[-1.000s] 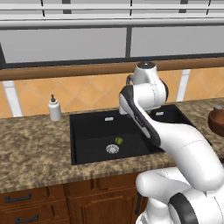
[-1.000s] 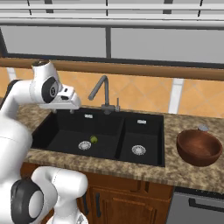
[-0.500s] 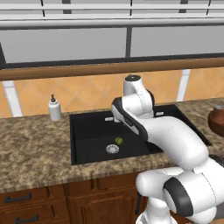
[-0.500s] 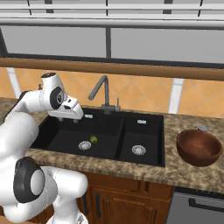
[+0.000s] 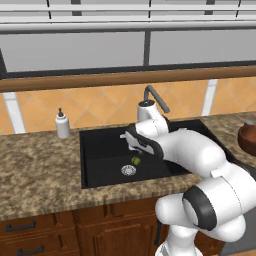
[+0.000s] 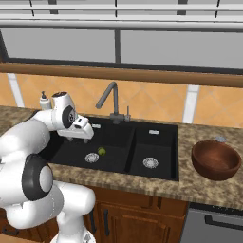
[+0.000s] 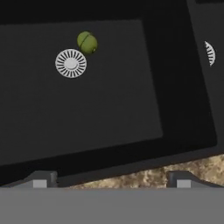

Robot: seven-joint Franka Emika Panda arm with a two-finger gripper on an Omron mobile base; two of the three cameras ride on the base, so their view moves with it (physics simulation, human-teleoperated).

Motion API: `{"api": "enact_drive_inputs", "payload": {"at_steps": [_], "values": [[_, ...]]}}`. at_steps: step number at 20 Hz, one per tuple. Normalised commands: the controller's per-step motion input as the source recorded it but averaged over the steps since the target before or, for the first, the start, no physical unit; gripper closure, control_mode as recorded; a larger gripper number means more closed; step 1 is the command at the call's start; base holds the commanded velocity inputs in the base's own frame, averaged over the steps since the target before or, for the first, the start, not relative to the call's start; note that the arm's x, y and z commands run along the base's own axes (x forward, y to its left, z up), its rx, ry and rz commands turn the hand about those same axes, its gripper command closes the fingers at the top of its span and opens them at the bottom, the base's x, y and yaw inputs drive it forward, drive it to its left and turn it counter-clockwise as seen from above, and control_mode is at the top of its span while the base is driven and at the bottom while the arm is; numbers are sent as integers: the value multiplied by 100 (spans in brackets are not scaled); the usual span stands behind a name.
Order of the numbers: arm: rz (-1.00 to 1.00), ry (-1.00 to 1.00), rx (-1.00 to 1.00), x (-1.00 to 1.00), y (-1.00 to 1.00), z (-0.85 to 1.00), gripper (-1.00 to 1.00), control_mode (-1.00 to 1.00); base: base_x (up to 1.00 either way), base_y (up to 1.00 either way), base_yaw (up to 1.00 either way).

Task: Pick the lime from the sink and place it in the bowl. Then pick the bowl and place it in the microwave. Then close the microwave door and press the start button.

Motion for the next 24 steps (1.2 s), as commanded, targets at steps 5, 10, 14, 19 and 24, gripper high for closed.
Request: {"api": "enact_drive_inputs", "payload": {"at_steps": [5,10,14,19,24], "values": [[2,-6,0,1,-3,-46,-100,-100,0,0,0],[6,-10,0,12,-18,-42,-100,-100,0,0,0],[3,-13,0,20,-17,-24,-100,-100,0,0,0],[0,-1,0,41,0,-4,-100,-100,0,0,0],[0,0,0,38,1,-3,-100,-100,0,0,0]]}}
